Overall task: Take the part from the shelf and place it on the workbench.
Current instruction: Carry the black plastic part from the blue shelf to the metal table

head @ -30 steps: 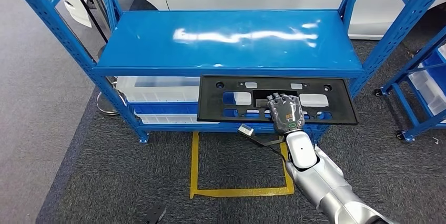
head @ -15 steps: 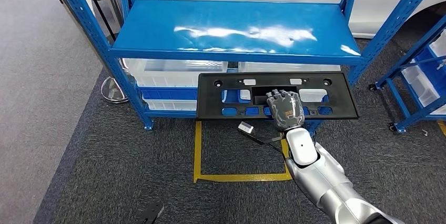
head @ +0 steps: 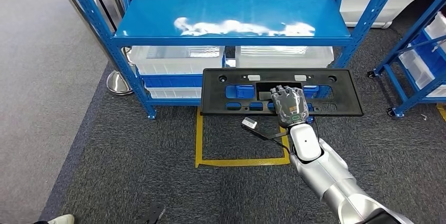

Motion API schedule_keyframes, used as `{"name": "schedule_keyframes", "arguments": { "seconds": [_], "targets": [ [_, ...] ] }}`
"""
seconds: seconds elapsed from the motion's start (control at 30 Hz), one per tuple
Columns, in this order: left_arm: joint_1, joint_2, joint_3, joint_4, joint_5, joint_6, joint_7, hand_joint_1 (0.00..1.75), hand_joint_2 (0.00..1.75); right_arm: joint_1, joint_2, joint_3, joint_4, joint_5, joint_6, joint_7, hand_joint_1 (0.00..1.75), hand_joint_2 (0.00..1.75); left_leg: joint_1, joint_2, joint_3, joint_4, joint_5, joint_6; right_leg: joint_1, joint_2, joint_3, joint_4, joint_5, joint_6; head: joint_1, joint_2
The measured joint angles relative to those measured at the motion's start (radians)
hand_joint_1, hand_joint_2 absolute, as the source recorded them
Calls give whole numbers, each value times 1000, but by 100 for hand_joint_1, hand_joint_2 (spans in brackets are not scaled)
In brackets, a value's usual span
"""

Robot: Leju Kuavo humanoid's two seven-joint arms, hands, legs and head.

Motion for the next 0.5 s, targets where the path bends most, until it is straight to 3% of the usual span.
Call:
{"name": "schedule_keyframes", "arguments": {
  "seconds": [0.07, 0.13, 0.2, 0.23, 0.3, 0.33, 0.37, 0.4, 0.43, 0.47, 0.5],
  "targets": [
    [-4, 1, 0, 0, 0, 0, 0, 0, 175, -1, 0, 0, 0, 0, 0, 0, 169, 175, -4, -1, 111, -149, -9, 10, 1, 0, -18, 2, 21, 9, 1, 0],
    [-7, 2, 0, 0, -1, 0, 0, 0, 175, -3, 0, 0, 0, 0, 0, 0, 169, 175, -11, -2, 157, -231, -30, 20, 0, -1, -23, -3, 42, 22, 0, 0],
    [-7, 3, 0, 0, -3, 0, 1, 0, 175, -4, 0, 0, 0, 0, 0, -2, 169, 175, -10, 0, 145, -241, -11, 32, -2, 0, -24, -11, 55, 35, -2, 0],
    [-7, 3, 0, 0, -3, 0, 1, 0, 175, -5, -1, 0, 1, 0, 0, -3, 169, 175, -8, 2, 138, -245, 1, 41, -2, 1, -31, -1, 36, 40, -2, 0],
    [-10, 2, 0, 0, -4, 0, 2, 0, 175, -8, -2, 0, 4, 0, 0, -8, 169, 175, -4, 6, 113, -250, 32, 54, -3, 3, -55, 74, -57, 47, 1, 0],
    [-11, 2, 0, 0, -4, 0, 2, 0, 175, -9, -2, 0, 5, 0, 0, -9, 169, 175, -5, 6, 96, -249, 46, 57, -3, 3, -70, 138, -113, 50, 2, 0],
    [-12, 2, 0, 0, -4, 0, 2, 0, 175, -9, -2, 0, 7, 0, 0, -10, 169, 175, -5, 6, 78, -248, 60, 58, -3, 3, -82, 204, -150, 52, 3, 0],
    [-12, 2, 0, 0, -4, -1, 1, 0, 175, -9, -1, 0, 9, 0, 0, -11, 169, 175, -6, 6, 59, -245, 72, 57, -3, 3, -85, 258, -162, 54, 3, 0],
    [-13, 2, 0, 0, -6, -1, 1, 0, 175, -9, -1, 0, 11, 0, 0, -12, 169, 175, -6, 7, 40, -241, 84, 55, -3, 3, -75, 286, -150, 55, 3, 0],
    [-13, 2, 0, 0, -7, -1, 1, 0, 175, -9, -1, 0, 12, 0, 0, -13, 169, 175, -6, 7, 21, -236, 95, 54, -4, 3, -48, 278, -123, 55, 3, 0],
    [-13, 2, 0, 0, -9, -2, 1, 0, 175, -10, -1, -1, 13, 0, 0, -15, 169, 175, -6, 6, 3, -229, 105, 51, -4, 3, -2, 236, -99, 53, 3, 0]
  ]
}}
